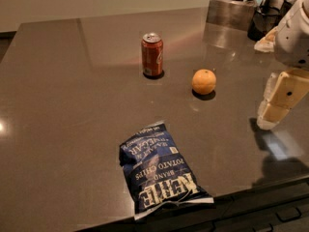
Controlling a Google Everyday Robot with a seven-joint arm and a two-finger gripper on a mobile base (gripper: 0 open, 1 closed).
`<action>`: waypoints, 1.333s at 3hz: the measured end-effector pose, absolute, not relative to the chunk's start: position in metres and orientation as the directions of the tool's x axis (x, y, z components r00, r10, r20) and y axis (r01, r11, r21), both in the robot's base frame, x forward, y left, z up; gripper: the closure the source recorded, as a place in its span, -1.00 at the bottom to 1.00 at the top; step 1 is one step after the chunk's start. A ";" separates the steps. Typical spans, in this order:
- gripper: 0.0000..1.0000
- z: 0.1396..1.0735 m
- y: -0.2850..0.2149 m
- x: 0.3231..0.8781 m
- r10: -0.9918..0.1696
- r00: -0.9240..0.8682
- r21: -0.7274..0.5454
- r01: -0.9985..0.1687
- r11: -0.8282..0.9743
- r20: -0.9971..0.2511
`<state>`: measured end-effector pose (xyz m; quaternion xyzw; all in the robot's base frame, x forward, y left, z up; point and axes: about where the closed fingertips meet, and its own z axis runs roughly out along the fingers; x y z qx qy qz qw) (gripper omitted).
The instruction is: Move coke can near blue chip bag
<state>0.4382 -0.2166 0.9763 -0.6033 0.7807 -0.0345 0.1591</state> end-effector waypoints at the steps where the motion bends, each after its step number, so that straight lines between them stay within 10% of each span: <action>1: -1.00 0.976 -0.217 0.438 -0.953 -0.221 -0.246 -0.931 0.270 -0.207; 4: -1.00 0.967 -0.181 0.523 -0.903 -0.199 -0.242 -0.921 0.306 -0.381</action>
Offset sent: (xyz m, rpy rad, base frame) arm 0.0198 0.0016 -0.0023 0.0358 0.0144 -0.0170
